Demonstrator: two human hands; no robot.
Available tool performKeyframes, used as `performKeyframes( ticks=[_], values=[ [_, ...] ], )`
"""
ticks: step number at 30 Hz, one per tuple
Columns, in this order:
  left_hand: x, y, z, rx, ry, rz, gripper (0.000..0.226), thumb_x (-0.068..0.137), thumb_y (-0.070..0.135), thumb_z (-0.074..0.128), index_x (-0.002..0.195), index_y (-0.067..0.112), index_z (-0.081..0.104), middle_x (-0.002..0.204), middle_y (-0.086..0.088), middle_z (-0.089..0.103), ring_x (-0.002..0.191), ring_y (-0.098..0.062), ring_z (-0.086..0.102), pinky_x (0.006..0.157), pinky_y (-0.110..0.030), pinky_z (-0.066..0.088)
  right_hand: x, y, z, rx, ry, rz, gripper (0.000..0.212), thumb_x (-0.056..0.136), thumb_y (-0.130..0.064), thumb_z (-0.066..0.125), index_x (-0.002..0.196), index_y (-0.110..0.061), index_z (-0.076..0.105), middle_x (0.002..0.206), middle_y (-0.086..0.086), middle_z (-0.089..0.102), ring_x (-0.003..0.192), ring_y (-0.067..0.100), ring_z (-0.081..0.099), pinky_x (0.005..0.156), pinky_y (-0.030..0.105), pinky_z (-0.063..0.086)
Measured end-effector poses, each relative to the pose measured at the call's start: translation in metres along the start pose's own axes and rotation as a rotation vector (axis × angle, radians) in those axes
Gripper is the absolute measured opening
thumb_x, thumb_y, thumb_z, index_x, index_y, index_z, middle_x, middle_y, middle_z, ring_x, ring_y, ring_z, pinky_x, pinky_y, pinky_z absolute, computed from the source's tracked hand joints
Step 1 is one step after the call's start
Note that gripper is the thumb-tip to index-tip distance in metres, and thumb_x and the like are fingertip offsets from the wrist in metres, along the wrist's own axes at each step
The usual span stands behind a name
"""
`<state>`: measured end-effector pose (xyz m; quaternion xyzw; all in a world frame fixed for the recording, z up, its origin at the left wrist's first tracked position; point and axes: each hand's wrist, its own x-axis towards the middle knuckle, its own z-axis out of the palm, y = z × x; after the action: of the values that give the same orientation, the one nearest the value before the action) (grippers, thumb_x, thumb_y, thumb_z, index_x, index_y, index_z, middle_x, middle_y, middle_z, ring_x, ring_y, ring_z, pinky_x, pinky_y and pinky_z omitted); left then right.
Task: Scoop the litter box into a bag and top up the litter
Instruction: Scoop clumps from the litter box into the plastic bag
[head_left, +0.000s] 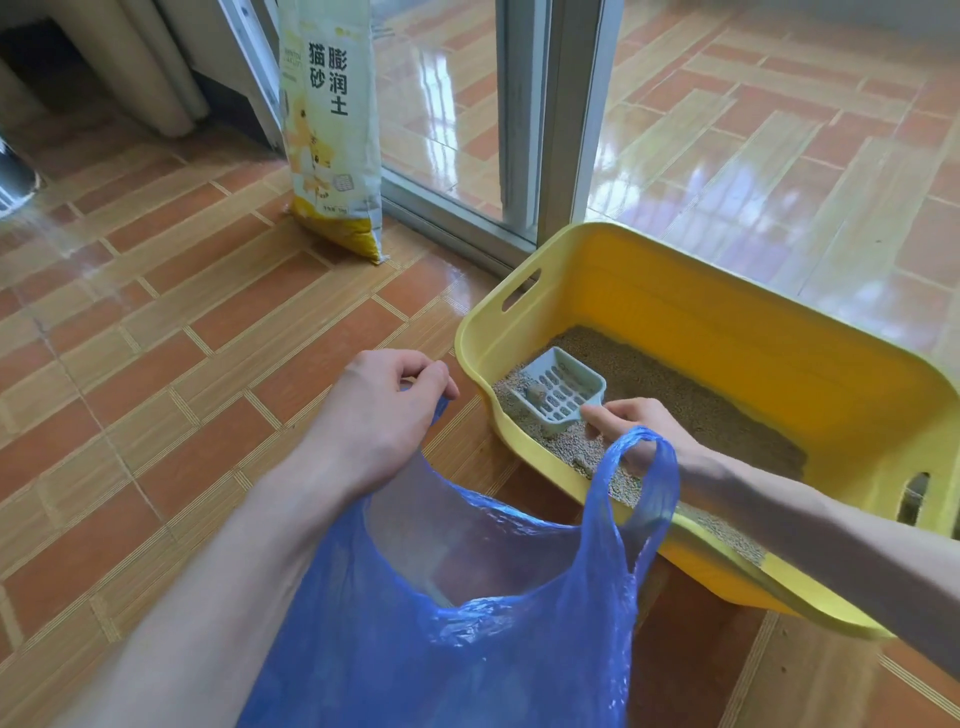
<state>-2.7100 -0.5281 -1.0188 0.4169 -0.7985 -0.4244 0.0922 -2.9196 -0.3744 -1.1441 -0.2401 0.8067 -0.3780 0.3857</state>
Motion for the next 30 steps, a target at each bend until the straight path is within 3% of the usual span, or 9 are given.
performKeyframes(
  ticks=[3,7,19,26,30],
  values=[
    [-0.001,0.005,0.002,0.025,0.024,0.02,0.034,0.104,0.027,0.052,0.08,0.013,0.071,0.033,0.014,0.04,0.033,-0.003,0.04,0.039,-0.014,0.028,-0.009,0.005,-0.009,0.09,0.004,0.004,0.046,0.1,-0.033,0.059,0.081,0.008,0.065,0.05,-0.004,0.043,0.046,0.011,0.032,0.045,0.023,0.026],
    [0.003,0.01,0.005,0.014,0.053,0.038,0.035,0.105,0.029,0.05,0.079,0.014,0.069,0.036,0.021,0.044,0.038,0.004,0.045,0.042,-0.014,0.03,-0.014,0.01,-0.016,0.199,0.017,0.092,0.039,0.101,-0.032,0.059,0.079,-0.002,0.068,0.044,-0.01,0.047,0.038,0.005,0.035,0.04,0.016,0.03],
    [0.008,0.007,0.014,0.008,0.104,0.112,0.034,0.105,0.03,0.051,0.081,0.017,0.07,0.036,0.013,0.04,0.034,-0.005,0.039,0.039,-0.017,0.025,-0.012,0.014,-0.019,0.195,0.026,0.0,0.041,0.101,-0.038,0.059,0.073,-0.009,0.067,0.047,-0.011,0.048,0.041,0.005,0.036,0.041,0.015,0.03],
    [0.009,0.01,0.015,-0.016,0.106,0.153,0.033,0.105,0.03,0.053,0.082,0.015,0.071,0.038,0.017,0.043,0.038,-0.001,0.042,0.04,-0.015,0.026,-0.013,0.012,-0.028,0.145,0.06,-0.028,0.043,0.102,-0.038,0.059,0.083,-0.002,0.073,0.046,-0.015,0.053,0.041,-0.001,0.041,0.045,0.012,0.031],
    [0.01,0.008,0.014,-0.081,0.09,0.137,0.034,0.104,0.034,0.054,0.081,0.017,0.072,0.047,0.01,0.031,0.045,-0.013,0.027,0.046,-0.028,0.024,-0.022,0.009,-0.038,0.089,0.028,-0.071,0.048,0.099,-0.043,0.06,0.083,-0.001,0.074,0.053,-0.007,0.047,0.049,0.009,0.035,0.045,0.019,0.029]
  ],
)
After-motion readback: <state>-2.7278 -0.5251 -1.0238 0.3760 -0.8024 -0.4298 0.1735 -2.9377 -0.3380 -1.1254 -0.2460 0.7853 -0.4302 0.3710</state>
